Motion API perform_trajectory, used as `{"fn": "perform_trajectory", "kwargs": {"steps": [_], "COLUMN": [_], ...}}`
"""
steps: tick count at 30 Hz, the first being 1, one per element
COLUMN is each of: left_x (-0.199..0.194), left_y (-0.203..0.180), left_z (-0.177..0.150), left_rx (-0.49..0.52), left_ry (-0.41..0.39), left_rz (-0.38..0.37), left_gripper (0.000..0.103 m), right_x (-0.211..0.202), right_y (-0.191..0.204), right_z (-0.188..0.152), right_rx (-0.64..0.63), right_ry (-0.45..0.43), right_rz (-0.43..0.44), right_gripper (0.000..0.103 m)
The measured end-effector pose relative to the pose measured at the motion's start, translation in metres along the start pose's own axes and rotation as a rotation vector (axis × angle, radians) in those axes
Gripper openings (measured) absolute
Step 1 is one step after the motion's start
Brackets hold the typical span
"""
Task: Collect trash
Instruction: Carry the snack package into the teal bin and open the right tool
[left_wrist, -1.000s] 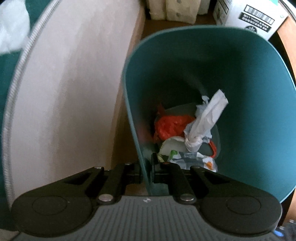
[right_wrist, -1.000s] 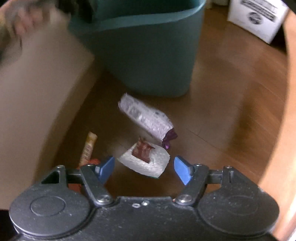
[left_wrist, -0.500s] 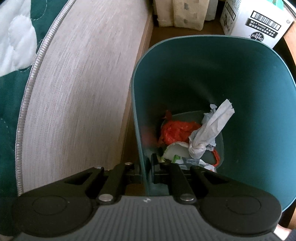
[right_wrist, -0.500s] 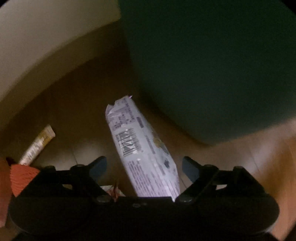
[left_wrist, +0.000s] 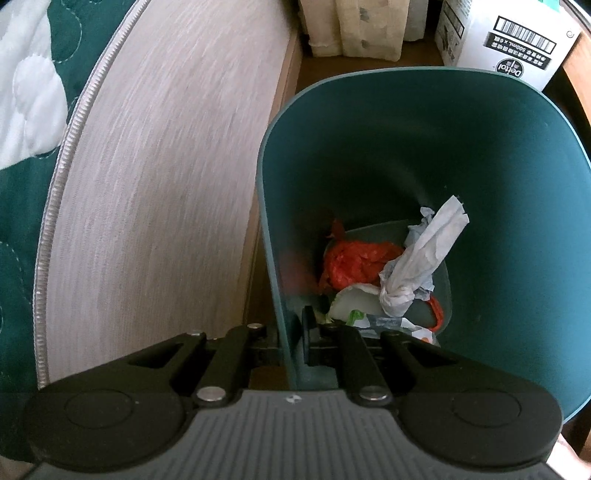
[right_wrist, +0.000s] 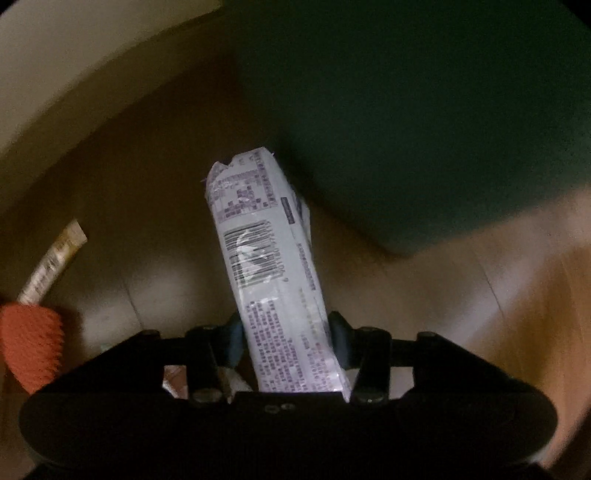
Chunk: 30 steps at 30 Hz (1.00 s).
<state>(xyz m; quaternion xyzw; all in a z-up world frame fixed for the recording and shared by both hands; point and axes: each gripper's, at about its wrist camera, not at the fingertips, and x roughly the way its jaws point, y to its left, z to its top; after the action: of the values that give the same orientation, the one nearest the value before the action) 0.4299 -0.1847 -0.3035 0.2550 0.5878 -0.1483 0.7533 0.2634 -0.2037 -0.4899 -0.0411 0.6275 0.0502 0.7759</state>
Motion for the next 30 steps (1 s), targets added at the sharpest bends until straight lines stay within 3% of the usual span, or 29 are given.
{"fn": "perform_trajectory", "kwargs": {"steps": [8,14,21,26,30], "left_x": [0.004,-0.008,-0.023,-0.020,-0.019], "left_y": [0.004,-0.012,-0.041,-0.043,-0.045], "left_z": [0.001,-0.007,-0.025,-0.031,-0.031], "left_rx": [0.002,0.095,0.214,0.212,0.226], "left_ry": [0.006,-0.043,-0.082,-0.054,-0.046], "left_rz": [0.015,0.059,0.104,0.118,0.120], "left_gripper": [0.009,0.009,0.010,0.011,0.011], "right_x": [-0.076,-0.172,-0.283,-0.324,-0.317], "right_y": [-0.021,-0.049,-0.090,-0.109,-0.125], "right_z": [-0.020,-0.030,-0.037,-0.009,0.030], "right_rx": [0.222,0.410,0.504,0.559,0.581], "right_ry": [0.002,-0.027,-0.094,-0.222,-0.257], "right_rz": [0.040,-0.019,-0.091,-0.073,-0.026], "right_gripper": [0.045,0.045,0.041,0.041,0.041]}}
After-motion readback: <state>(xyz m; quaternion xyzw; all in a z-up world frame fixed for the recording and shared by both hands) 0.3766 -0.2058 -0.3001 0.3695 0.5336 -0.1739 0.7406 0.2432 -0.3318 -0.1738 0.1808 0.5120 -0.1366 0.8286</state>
